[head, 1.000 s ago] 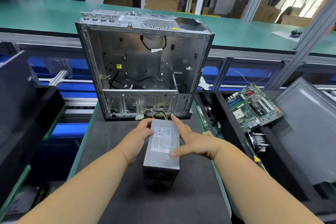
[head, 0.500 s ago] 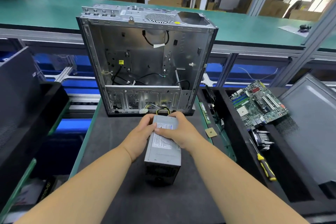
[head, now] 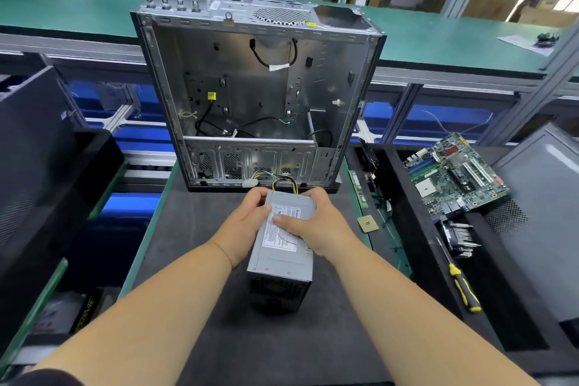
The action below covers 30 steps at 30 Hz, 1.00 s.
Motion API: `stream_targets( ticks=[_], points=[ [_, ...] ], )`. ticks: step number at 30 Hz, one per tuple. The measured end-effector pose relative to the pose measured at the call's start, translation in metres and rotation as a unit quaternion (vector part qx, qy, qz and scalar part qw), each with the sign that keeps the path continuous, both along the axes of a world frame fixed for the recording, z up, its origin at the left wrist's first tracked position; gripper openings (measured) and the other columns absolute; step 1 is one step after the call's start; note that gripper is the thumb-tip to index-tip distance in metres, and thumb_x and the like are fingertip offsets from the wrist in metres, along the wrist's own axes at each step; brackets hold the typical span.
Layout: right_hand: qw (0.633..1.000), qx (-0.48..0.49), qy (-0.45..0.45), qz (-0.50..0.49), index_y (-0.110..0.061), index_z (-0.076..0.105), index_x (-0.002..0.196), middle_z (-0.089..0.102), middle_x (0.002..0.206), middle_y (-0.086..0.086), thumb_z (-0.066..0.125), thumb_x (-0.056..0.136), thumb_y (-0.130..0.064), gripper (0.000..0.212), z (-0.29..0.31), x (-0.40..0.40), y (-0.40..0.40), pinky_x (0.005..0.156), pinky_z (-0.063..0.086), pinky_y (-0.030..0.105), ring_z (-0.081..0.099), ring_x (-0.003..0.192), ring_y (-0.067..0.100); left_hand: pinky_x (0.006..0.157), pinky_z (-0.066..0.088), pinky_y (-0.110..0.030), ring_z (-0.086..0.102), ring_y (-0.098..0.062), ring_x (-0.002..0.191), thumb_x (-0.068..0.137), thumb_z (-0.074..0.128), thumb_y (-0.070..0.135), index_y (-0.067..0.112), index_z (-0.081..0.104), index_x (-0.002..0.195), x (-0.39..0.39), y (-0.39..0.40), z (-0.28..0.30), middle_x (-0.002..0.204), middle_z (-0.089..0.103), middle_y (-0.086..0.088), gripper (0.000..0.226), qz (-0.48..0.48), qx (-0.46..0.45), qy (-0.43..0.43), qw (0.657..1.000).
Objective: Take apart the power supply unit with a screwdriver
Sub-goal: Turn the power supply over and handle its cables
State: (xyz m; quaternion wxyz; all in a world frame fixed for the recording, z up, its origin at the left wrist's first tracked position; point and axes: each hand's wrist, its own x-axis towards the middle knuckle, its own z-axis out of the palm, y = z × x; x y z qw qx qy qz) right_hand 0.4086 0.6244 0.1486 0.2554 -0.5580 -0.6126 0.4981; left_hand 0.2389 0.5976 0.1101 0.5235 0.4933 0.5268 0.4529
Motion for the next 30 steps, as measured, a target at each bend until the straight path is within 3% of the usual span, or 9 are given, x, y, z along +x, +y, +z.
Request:
stream_targets(
  ticks=[6, 13, 25, 28, 30],
  points=[
    [1.000, -0.005, 0.021, -0.001, -0.028, 0.047, 0.106, 0.065, 0.108, -0.005, 0.089, 0.069, -0.042, 0.058, -0.002, 0.000, 0.001, 0.064, 0.058, 0.027, 0.068, 0.090, 0.011, 0.065, 0.053, -0.025, 0.068, -0.012, 0.081, 0.087, 0.047, 0.037, 0.035, 0.058, 0.105, 0.003, -0.001, 0.000, 0.093, 0.070, 0.009, 0.021, 0.003, -0.005, -0.033, 0.999],
    [0.999, -0.003, 0.044, -0.010, -0.032, 0.047, 0.103, 0.067, 0.102, -0.010, 0.089, 0.068, -0.042, 0.055, -0.005, 0.001, -0.001, 0.052, 0.051, 0.017, 0.068, 0.084, 0.005, 0.063, 0.053, -0.025, 0.068, -0.012, 0.080, 0.086, 0.048, 0.037, 0.037, 0.060, 0.102, 0.004, 0.000, 0.000, 0.090, 0.070, 0.010, 0.021, 0.011, -0.003, -0.027, 1.000],
    [0.997, 0.007, 0.058, -0.043, -0.029, 0.049, 0.108, 0.068, 0.103, -0.007, 0.090, 0.066, -0.042, 0.060, -0.013, 0.003, -0.002, 0.066, 0.058, 0.027, 0.069, 0.088, 0.007, 0.061, 0.052, -0.024, 0.069, -0.012, 0.077, 0.085, 0.047, 0.035, 0.035, 0.061, 0.102, 0.006, 0.000, 0.002, 0.088, 0.070, 0.010, 0.021, 0.020, -0.004, -0.037, 0.999],
    [0.997, 0.009, 0.074, -0.031, -0.029, 0.050, 0.105, 0.068, 0.103, -0.006, 0.087, 0.071, -0.041, 0.051, -0.017, 0.004, -0.001, 0.063, 0.056, 0.026, 0.069, 0.087, 0.008, 0.062, 0.052, -0.027, 0.068, -0.014, 0.078, 0.083, 0.047, 0.036, 0.032, 0.059, 0.104, 0.006, 0.001, 0.002, 0.089, 0.071, 0.006, 0.024, 0.016, -0.015, -0.045, 0.999],
    [0.993, 0.011, 0.105, -0.056, -0.030, 0.053, 0.102, 0.067, 0.103, -0.007, 0.077, 0.082, -0.041, 0.033, -0.024, 0.005, 0.001, 0.064, 0.051, 0.023, 0.066, 0.087, 0.007, 0.068, 0.052, -0.032, 0.068, -0.016, 0.080, 0.083, 0.047, 0.037, 0.032, 0.058, 0.105, 0.006, 0.001, 0.000, 0.092, 0.070, 0.000, 0.025, 0.012, -0.022, -0.051, 0.998]
  ],
)
